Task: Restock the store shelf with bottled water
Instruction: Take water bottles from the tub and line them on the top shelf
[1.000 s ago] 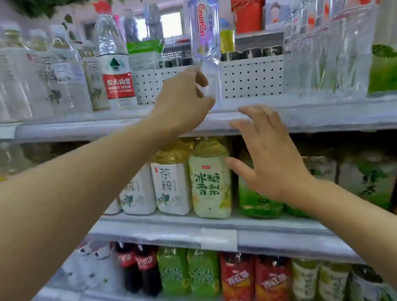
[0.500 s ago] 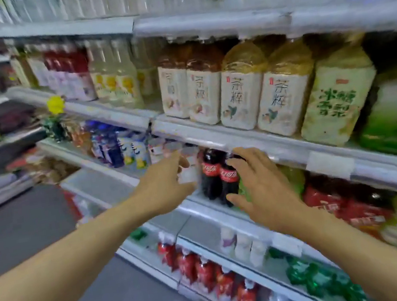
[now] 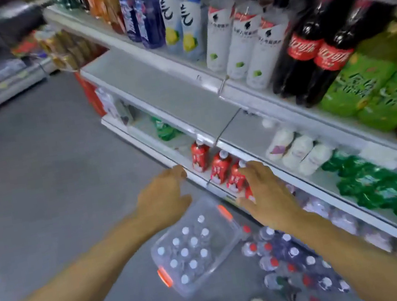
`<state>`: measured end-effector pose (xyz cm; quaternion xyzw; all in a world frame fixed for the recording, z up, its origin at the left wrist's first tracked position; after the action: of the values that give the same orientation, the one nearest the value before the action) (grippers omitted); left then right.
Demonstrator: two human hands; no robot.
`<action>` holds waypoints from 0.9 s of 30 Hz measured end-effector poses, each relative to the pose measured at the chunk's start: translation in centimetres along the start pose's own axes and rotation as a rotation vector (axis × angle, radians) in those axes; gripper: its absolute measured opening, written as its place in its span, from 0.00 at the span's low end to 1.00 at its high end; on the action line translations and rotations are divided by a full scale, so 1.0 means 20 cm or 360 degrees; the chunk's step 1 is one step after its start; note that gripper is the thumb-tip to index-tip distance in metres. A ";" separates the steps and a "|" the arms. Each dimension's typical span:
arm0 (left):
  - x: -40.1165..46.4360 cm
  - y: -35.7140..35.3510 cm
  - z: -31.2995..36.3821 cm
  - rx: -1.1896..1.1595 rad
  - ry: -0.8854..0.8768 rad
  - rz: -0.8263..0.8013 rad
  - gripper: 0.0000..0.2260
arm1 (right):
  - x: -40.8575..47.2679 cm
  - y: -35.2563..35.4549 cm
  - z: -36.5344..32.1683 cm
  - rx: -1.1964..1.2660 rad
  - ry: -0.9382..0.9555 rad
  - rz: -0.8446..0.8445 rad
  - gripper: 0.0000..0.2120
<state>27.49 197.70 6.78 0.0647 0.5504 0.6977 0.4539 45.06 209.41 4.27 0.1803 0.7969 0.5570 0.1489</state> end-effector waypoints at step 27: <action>0.91 -1.99 -0.88 -0.0016 0.0468 -0.0170 0.21 | 0.24 -2.31 0.70 0.0523 -0.0296 -0.0443 0.26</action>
<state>28.90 197.29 -40.41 -0.0699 0.6101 0.6773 0.4052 41.25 208.74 -44.00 0.1412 0.8769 0.3748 0.2657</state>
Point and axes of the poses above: each hand's wrist, its own x-axis towards the middle knuckle, its own y-axis out of the back of the hand, z = x × y, the point moved 3 cm from there along x, towards the middle knuckle, and after that the axes turned 13 degrees about y, right-handed, at the moved point
